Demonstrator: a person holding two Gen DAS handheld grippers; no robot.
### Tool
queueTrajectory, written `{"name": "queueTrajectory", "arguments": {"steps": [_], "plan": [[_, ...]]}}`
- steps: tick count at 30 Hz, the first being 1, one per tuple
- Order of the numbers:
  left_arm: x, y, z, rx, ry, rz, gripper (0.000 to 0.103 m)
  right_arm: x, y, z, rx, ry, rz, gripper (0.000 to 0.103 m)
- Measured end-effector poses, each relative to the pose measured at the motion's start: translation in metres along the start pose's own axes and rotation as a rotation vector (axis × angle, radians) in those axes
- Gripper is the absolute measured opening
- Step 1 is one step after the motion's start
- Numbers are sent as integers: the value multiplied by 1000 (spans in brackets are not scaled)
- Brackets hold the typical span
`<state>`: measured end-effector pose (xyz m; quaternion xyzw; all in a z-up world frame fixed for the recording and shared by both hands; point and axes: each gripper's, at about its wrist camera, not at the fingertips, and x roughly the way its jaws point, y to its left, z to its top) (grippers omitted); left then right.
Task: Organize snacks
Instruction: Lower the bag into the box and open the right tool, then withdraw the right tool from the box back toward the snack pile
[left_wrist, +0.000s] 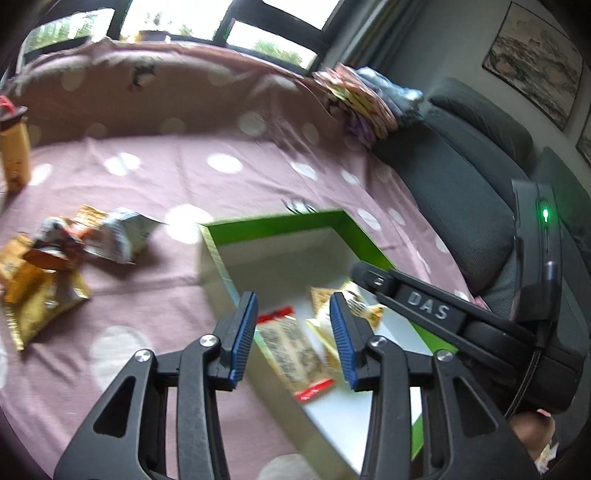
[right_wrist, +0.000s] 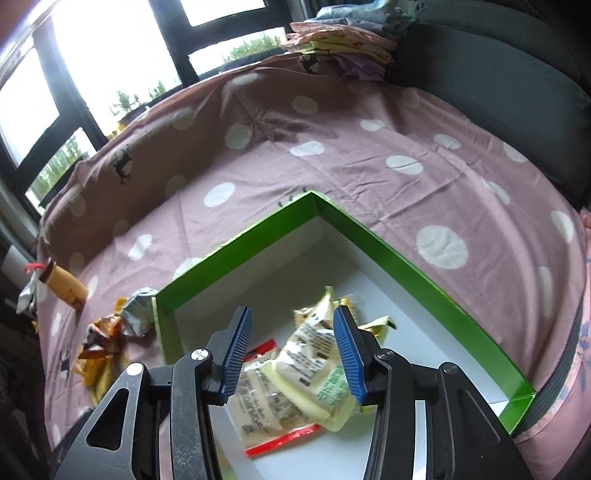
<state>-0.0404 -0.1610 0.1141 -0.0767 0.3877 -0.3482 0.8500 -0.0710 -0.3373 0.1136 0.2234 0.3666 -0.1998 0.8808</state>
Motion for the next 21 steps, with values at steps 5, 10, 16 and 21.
{"name": "queueTrajectory", "arguments": {"steps": [5, 10, 16, 21], "plan": [[-25, 31, 8, -48, -71, 59, 51, -4, 13, -2, -30, -28, -4, 50], [-39, 64, 6, -31, -125, 300, 60, -4, 29, -6, -97, -49, -33, 56], [-57, 110, 6, -106, -156, 444, 78, -4, 47, -12, -143, -61, -30, 60], [-74, 131, 4, -159, -177, 523, 87, -9, 69, -20, -207, -93, 3, 70]]}}
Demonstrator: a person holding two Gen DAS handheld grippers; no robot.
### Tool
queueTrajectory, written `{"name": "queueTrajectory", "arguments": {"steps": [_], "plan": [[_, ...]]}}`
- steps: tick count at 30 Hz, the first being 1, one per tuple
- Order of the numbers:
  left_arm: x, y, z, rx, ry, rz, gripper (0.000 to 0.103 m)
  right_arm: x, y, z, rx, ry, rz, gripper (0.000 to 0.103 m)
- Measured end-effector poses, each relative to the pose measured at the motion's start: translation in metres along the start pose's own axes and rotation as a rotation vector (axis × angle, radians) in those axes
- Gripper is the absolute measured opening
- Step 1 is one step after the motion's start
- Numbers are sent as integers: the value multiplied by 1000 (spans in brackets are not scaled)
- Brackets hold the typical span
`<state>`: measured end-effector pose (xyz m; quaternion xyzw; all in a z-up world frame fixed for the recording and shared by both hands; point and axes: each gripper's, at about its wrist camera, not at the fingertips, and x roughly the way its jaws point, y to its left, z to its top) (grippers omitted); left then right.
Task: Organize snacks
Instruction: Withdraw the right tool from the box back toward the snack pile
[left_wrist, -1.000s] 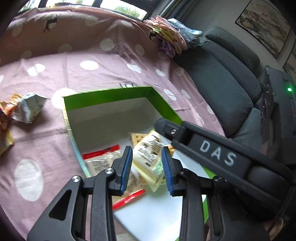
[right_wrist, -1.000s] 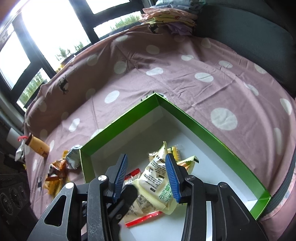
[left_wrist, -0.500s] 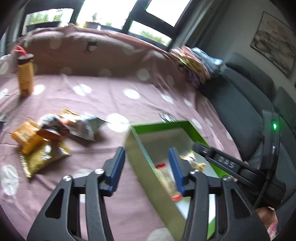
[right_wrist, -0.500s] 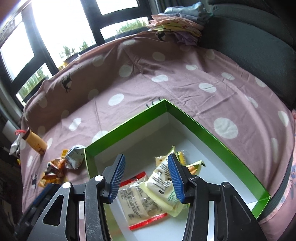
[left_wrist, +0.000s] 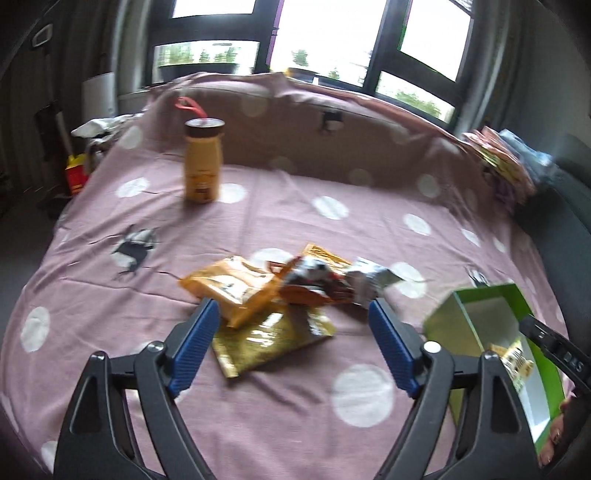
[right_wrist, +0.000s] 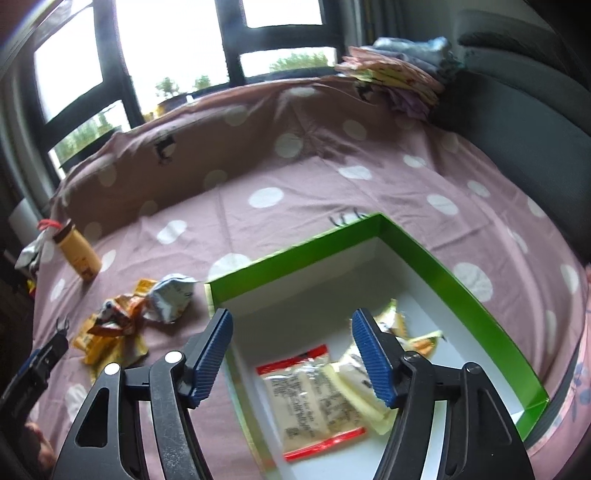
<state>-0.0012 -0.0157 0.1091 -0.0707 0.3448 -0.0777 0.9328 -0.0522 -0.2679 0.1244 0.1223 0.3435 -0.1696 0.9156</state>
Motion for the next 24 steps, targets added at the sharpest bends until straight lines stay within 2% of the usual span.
{"name": "queueTrajectory", "arguments": {"steps": [3, 6, 11, 16, 20, 24], "plan": [[-5, 14, 2, -32, -10, 26, 90, -4, 14, -1, -36, -30, 19, 77], [-8, 25, 3, -56, -13, 42, 90, -6, 27, -3, -63, -41, 37, 79], [-10, 46, 4, -123, -19, 75, 99, -4, 46, -7, -100, -29, 56, 79], [-12, 64, 5, -172, -13, 72, 99, -4, 64, -13, -135, -33, 96, 79], [-14, 78, 4, -211, -3, 98, 99, -2, 76, -18, -152, -20, 125, 80], [-19, 88, 3, -264, -26, 91, 99, 1, 84, -21, -156, -16, 158, 80]]}}
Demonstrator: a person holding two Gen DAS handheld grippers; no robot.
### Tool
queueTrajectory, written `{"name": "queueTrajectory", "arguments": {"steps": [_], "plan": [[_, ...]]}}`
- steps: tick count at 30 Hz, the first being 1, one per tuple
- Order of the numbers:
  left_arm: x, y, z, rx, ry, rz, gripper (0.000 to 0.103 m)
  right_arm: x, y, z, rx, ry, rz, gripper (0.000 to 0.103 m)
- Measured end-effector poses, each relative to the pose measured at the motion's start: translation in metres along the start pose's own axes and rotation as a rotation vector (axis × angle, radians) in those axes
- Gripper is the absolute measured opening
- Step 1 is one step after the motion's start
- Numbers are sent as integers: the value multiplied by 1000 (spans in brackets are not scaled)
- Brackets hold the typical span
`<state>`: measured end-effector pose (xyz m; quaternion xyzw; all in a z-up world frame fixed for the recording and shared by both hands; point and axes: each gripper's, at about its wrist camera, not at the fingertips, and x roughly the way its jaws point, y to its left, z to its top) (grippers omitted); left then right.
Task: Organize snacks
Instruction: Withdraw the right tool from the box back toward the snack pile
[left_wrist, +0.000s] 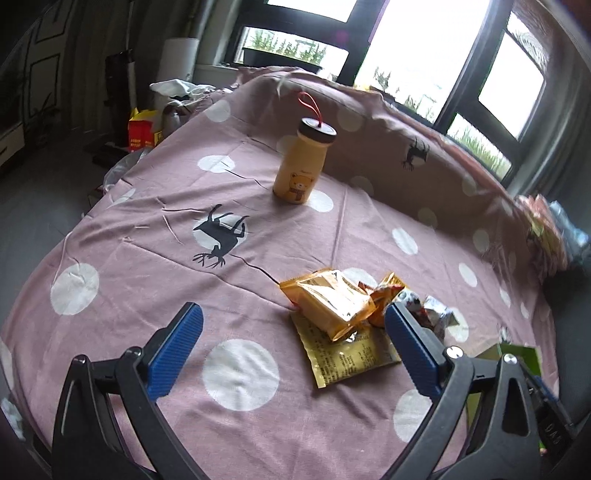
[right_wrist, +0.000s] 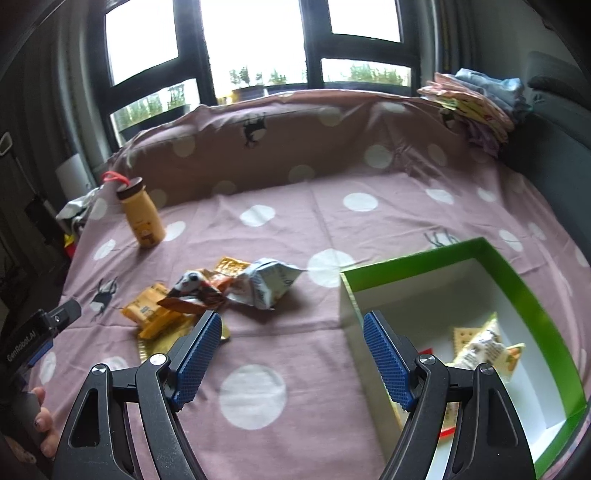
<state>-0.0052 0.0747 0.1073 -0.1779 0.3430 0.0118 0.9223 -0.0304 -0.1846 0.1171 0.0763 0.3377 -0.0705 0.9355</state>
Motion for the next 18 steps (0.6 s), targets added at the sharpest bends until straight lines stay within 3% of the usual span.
{"name": "queueTrajectory", "arguments": {"steps": [4, 8, 11, 18], "plan": [[-2, 5, 2, -6, -2, -2, 99, -3, 0, 0, 49, -46, 39, 80], [-15, 6, 4, -3, -95, 32, 99, -8, 0, 1, 92, -111, 92, 80], [-21, 7, 6, -12, -131, 13, 99, -4, 0, 2, 107, -109, 104, 80], [-10, 7, 6, -11, -81, 23, 99, 7, -3, 1, 141, -72, 142, 80]]}}
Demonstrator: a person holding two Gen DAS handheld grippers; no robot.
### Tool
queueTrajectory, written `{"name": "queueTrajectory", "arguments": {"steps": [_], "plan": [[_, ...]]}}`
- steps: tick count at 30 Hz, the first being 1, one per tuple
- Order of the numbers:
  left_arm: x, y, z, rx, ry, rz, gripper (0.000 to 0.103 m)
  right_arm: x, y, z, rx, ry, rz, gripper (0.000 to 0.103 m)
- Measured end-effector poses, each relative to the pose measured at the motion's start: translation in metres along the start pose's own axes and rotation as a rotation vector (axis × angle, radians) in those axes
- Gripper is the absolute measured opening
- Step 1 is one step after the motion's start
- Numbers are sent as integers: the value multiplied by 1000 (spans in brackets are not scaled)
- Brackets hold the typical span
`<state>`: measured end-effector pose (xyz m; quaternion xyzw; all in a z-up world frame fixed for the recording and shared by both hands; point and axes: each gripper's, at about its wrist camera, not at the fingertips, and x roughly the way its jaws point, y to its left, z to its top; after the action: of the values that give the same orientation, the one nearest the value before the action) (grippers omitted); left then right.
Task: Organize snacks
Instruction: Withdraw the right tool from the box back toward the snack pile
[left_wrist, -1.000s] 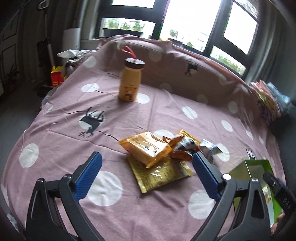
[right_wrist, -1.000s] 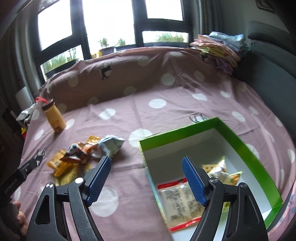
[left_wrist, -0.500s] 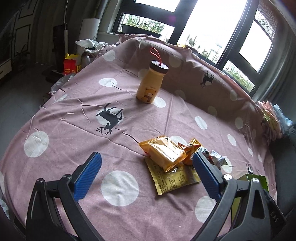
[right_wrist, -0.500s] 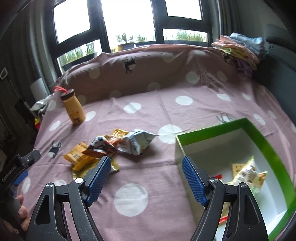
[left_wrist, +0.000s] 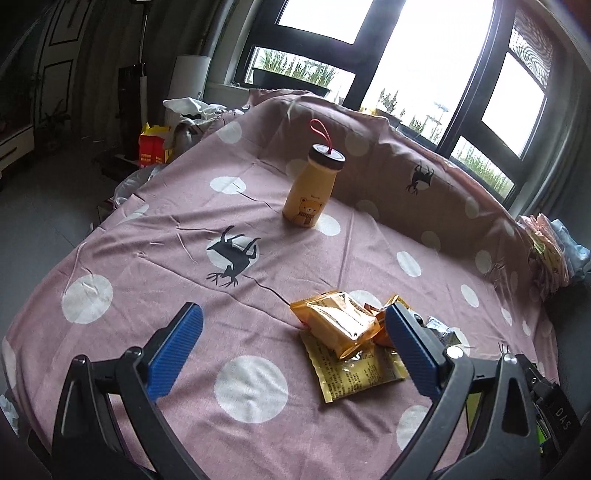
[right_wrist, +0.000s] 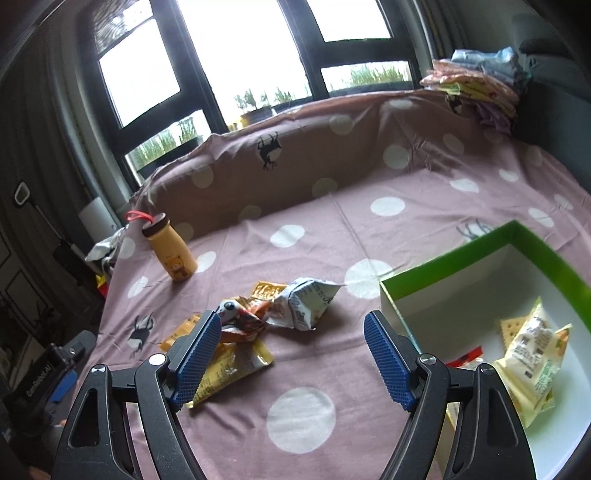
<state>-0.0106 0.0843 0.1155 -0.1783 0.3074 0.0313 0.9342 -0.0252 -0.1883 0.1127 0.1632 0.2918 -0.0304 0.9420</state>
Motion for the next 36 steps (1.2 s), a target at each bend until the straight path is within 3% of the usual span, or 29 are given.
{"name": "queueTrajectory", "arguments": {"steps": [7, 14, 36], "plan": [[11, -3, -7, 28, 44, 15, 99, 9, 3, -2, -1, 17, 7, 80], [38, -3, -19, 51, 167, 59, 99, 16, 0, -5, 17, 46, -2, 80], [57, -5, -31, 78, 259, 92, 99, 26, -8, -4, 35, 78, -18, 80]]}}
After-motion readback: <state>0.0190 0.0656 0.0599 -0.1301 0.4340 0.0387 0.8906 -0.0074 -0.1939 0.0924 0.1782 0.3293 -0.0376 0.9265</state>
